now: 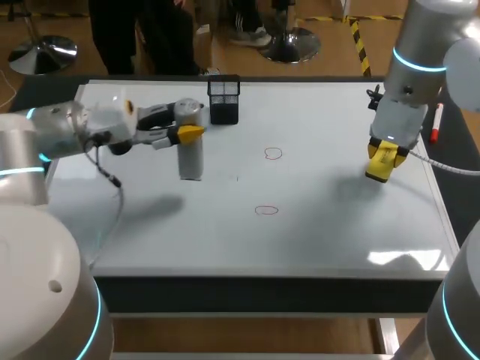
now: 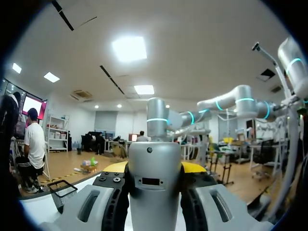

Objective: Pick up the inspection probe, press it on each red-marked spot on the whiteboard one by one, put down the probe, pick up the eraser, and wipe off all the red marks.

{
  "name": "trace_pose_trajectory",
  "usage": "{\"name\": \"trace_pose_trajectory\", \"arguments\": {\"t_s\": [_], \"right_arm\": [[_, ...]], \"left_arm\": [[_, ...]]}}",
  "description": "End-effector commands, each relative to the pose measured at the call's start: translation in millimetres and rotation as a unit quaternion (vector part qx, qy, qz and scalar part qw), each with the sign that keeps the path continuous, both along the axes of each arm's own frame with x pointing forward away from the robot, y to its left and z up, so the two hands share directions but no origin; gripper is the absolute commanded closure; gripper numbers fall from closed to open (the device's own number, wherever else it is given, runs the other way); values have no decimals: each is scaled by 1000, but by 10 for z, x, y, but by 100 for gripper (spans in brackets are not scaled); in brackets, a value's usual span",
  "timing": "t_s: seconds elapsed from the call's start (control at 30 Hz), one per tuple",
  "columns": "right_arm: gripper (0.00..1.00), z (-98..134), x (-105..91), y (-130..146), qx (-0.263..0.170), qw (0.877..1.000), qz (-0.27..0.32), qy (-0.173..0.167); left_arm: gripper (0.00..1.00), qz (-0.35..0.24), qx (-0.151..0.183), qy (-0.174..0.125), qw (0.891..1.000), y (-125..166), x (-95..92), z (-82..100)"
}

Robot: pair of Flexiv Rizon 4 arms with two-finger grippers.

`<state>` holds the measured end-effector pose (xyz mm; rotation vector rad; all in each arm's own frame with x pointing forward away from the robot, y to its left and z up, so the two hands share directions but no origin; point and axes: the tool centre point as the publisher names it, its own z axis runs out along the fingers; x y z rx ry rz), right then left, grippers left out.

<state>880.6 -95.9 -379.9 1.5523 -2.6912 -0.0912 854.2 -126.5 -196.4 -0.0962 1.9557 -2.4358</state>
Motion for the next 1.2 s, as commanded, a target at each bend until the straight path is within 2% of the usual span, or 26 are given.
{"name": "trace_pose_trajectory", "arguments": {"t_s": [0.03,0.27,0.7,1.0,1.2], "right_arm": [[100,4,3,-4,-1,1000,1,0],[100,4,3,-4,-1,1000,1,0],[100,4,3,-4,-1,1000,1,0],[100,4,3,-4,-1,1000,1,0],[100,4,3,-4,-1,1000,1,0]], "left_arm": [[100,-59,-16,-10,998,-320,206,-28],[100,-83,-22,-20,996,-685,353,-21],[100,-97,-25,-18,995,-1186,604,-228],[100,-85,-16,-28,996,-1415,773,-316],[100,-79,-11,-24,996,-1533,839,-358]]}}
